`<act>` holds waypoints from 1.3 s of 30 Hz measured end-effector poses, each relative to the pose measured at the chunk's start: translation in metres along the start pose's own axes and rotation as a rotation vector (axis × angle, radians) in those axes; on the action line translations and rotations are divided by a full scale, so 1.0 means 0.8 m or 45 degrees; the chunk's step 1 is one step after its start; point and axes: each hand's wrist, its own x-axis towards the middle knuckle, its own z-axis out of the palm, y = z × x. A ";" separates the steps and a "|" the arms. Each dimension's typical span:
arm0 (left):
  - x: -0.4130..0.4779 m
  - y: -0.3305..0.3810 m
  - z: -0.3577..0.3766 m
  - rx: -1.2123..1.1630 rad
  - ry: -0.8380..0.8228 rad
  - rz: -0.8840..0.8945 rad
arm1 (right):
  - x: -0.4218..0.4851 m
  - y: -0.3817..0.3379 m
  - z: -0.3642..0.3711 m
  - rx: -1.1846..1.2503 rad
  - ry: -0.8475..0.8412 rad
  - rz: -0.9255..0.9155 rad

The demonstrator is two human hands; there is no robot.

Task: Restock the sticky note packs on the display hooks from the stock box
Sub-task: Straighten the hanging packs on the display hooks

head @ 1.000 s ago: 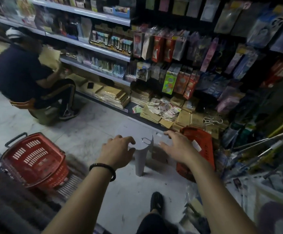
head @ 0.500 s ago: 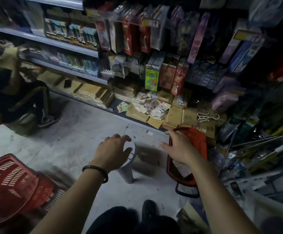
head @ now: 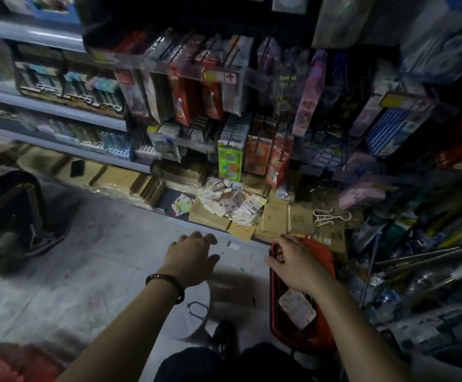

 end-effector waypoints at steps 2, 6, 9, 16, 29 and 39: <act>0.031 0.008 -0.013 0.007 0.003 0.014 | 0.022 0.000 -0.012 0.007 -0.015 -0.002; 0.085 0.027 -0.041 -0.022 0.049 0.059 | 0.075 -0.004 -0.038 -0.047 -0.030 -0.034; 0.120 0.047 -0.056 0.005 0.079 0.066 | 0.111 -0.001 -0.056 -0.073 -0.025 -0.047; 0.167 0.067 -0.083 0.041 0.124 0.073 | 0.161 -0.002 -0.079 -0.113 -0.036 -0.078; 0.257 0.027 -0.112 0.116 0.237 0.088 | 0.244 -0.029 -0.085 -0.030 0.085 -0.083; 0.407 -0.097 -0.104 0.251 0.062 0.235 | 0.394 -0.084 -0.025 -0.009 0.074 0.026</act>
